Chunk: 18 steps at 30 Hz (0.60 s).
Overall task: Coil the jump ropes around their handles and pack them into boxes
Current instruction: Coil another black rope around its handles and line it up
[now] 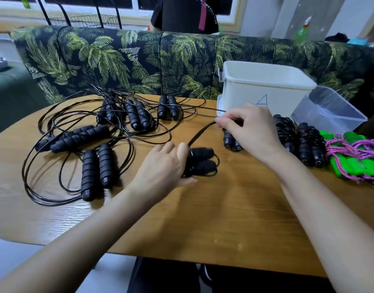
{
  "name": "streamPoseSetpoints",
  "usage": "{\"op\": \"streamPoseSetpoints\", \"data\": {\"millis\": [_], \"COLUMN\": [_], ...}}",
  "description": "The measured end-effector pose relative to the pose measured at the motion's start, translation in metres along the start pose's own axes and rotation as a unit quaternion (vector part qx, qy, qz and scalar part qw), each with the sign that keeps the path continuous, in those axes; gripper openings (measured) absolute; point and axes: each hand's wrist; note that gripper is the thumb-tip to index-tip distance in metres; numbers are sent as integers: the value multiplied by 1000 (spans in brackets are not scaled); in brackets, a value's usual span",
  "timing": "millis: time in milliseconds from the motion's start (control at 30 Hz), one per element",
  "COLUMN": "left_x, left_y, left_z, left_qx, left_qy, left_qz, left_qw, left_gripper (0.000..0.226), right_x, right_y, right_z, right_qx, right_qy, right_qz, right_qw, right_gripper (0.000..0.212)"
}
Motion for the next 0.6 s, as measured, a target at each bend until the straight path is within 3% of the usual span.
{"op": "streamPoseSetpoints", "data": {"millis": [133, 267, 333, 600], "left_x": [-4, -6, -4, -8], "left_y": [-5, -4, -3, 4], "left_z": [12, 13, 14, 10], "left_qx": [-2, -13, -14, 130], "left_qy": [73, 113, 114, 149], "left_qz": [-34, -31, -27, -36], "left_qw": [997, 993, 993, 980], "left_gripper": [74, 98, 98, 93], "right_x": [34, 75, 90, 124], "right_y": [-1, -19, -24, -51], "right_z": [11, 27, 24, 11], "right_qx": [-6, 35, 65, 194], "right_qy": [16, 111, 141, 207], "right_qz": [-24, -42, -47, -4], "right_qw": [1000, 992, 987, 959], "right_gripper": [26, 29, 27, 29]}}
Point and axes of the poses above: each hand's wrist, its own x-axis away from the middle knuckle, its own y-axis out of the back of the hand, z = x × y, and after that the axes turned 9 degrees about y, right-handed
